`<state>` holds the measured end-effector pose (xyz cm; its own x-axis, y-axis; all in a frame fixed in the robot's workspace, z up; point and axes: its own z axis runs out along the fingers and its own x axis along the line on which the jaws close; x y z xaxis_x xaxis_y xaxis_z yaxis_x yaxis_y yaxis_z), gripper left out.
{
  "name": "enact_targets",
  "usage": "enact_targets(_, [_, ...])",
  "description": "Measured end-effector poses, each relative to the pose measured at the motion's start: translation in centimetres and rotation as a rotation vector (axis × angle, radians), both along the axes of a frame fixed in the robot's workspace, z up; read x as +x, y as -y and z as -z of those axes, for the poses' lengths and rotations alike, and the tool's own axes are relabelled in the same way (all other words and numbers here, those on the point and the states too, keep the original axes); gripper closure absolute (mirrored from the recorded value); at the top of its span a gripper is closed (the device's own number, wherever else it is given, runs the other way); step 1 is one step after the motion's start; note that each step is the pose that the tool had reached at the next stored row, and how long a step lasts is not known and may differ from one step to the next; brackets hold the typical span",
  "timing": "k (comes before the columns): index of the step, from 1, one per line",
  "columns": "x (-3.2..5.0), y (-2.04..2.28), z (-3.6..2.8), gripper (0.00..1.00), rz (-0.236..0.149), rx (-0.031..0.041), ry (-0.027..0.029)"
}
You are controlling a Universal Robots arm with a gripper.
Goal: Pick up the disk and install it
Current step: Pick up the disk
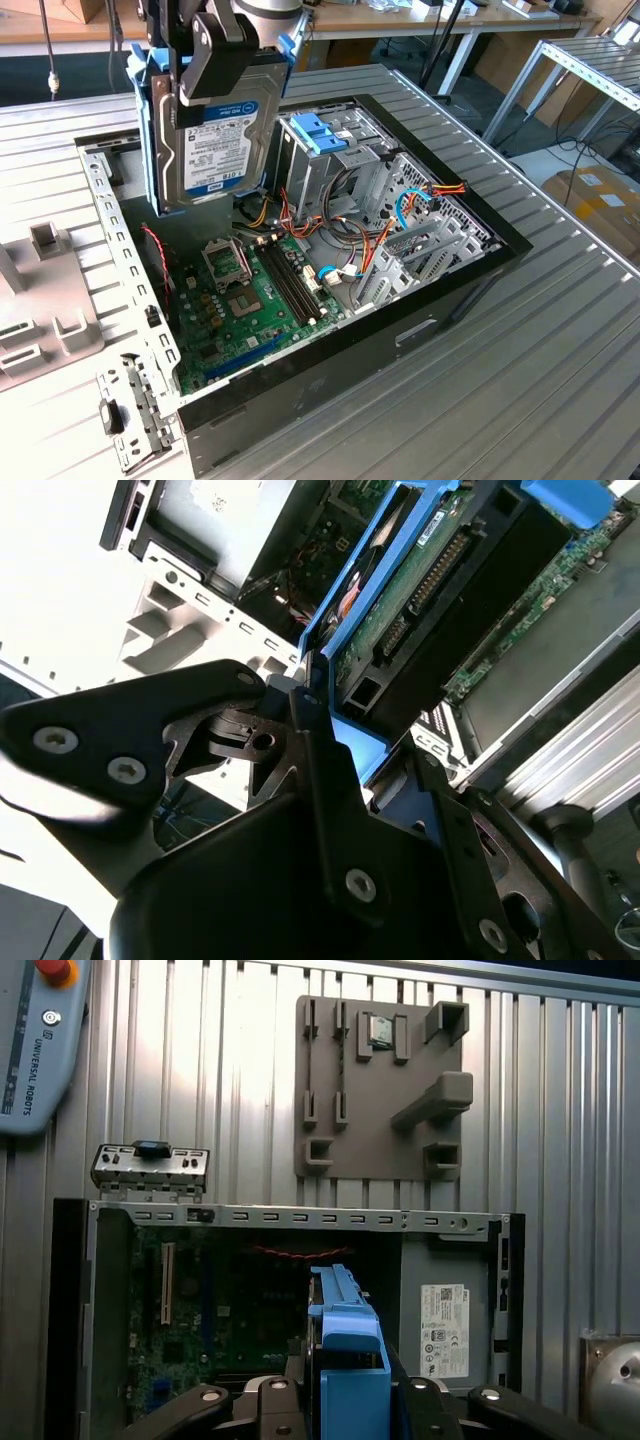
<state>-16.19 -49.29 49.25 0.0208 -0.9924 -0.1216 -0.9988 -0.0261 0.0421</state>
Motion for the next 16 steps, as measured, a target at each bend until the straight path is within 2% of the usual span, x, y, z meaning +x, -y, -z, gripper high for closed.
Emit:
enact_targets(12, [0.33,0.68,0.03,0.63,0.0,0.0,0.0])
enact_targets(16, [0.52,1.1,0.04,0.63,0.0,0.0,0.0])
